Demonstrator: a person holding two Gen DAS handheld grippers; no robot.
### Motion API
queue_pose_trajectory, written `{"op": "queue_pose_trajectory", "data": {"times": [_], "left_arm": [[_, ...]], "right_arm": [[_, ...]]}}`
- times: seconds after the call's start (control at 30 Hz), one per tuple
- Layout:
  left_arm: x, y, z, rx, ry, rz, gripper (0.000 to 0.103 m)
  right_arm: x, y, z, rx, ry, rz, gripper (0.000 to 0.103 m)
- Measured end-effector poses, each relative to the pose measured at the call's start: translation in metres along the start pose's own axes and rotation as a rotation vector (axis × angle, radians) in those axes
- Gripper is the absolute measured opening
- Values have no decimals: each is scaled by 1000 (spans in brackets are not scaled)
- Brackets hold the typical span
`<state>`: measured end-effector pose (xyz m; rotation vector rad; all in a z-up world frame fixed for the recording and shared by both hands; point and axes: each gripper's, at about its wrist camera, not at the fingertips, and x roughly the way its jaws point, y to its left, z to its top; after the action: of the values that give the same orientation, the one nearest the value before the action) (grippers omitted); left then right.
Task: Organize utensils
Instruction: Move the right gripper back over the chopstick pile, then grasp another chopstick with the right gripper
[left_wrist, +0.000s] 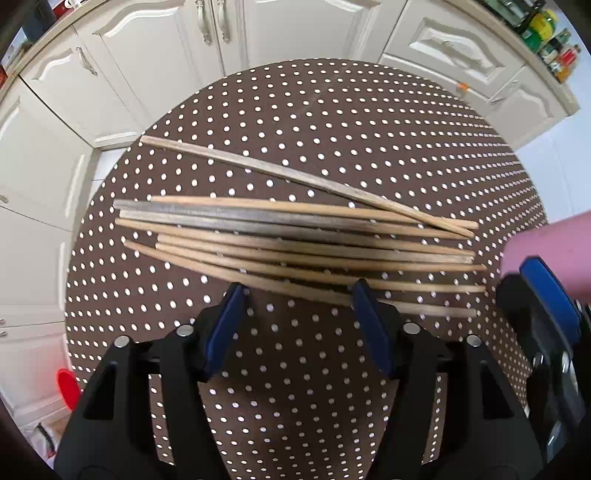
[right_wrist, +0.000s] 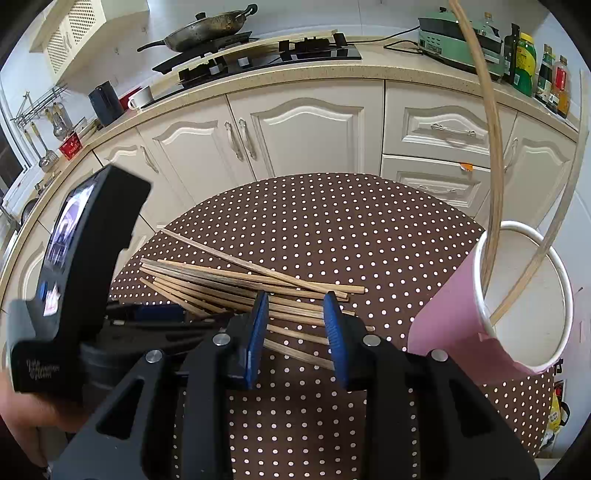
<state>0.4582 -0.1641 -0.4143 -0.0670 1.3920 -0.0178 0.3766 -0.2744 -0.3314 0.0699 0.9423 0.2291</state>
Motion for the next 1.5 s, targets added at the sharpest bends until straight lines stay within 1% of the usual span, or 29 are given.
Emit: {"op": "queue_pose_trajectory", "data": {"times": [0.07, 0.13, 0.2, 0.27, 0.33, 0.37, 0.43, 0.6, 0.77, 0.83, 0.87, 0.97, 1.0, 1.03, 1.07, 1.13, 1.23, 1.3, 1.37, 1.4, 1.5], "left_arm": [[1, -5, 4, -22, 18, 0, 64], [2, -8, 5, -13, 21, -3, 61], [1, -9, 5, 10, 15, -2, 55], [-1, -6, 4, 12, 21, -20, 42], [-1, 0, 5, 15, 25, -37, 35], [-2, 3, 5, 13, 31, -39, 34], [-4, 24, 0, 5, 38, -47, 31], [-5, 47, -7, -11, 55, -52, 31], [-4, 71, -18, -26, 44, -93, 30], [-4, 78, -22, -17, 42, -106, 29], [-4, 78, -25, -6, 40, -109, 29], [-5, 74, -29, 34, 36, -129, 25], [-6, 79, -28, 43, 38, -139, 24], [-6, 77, -30, 52, 42, -156, 21], [-8, 78, -34, 60, 48, -172, 18], [-7, 76, -36, 86, 60, -195, 16], [-9, 78, -38, 62, 70, -198, 16], [-14, 86, -38, 3, 56, -209, 16], [-18, 94, -37, -37, 47, -232, 16], [-17, 96, -35, -48, 50, -215, 16], [-11, 102, -33, -73, 66, -208, 16]], "right_arm": [[1, -2, 0, 9, 6, 0, 30], [2, -1, 0, 6, 8, 0, 30], [2, -1, 0, 0, 12, 8, 31], [4, 0, 0, -7, 19, 13, 31], [8, 1, 0, -14, 31, 25, 32], [11, 2, 0, -19, 39, 31, 32], [17, 5, -1, -39, 61, 40, 32], [35, 17, -1, -125, 112, 62, 32], [55, 30, -3, -217, 166, 80, 32], [62, 31, -6, -234, 193, 86, 32], [62, 31, -7, -242, 188, 86, 32], [61, 29, -9, -226, 205, 106, 32], [60, 29, -10, -219, 212, 112, 33], [58, 29, -11, -211, 225, 124, 33], [57, 29, -13, -204, 242, 135, 33], [58, 30, -21, -177, 311, 170, 32], [50, 33, -28, -170, 309, 173, 32], [42, 34, -24, -172, 262, 168, 32], [42, 34, -19, -191, 245, 148, 32], [43, 35, -16, -204, 238, 141, 32], [49, 38, -7, -243, 226, 133, 32]]}}
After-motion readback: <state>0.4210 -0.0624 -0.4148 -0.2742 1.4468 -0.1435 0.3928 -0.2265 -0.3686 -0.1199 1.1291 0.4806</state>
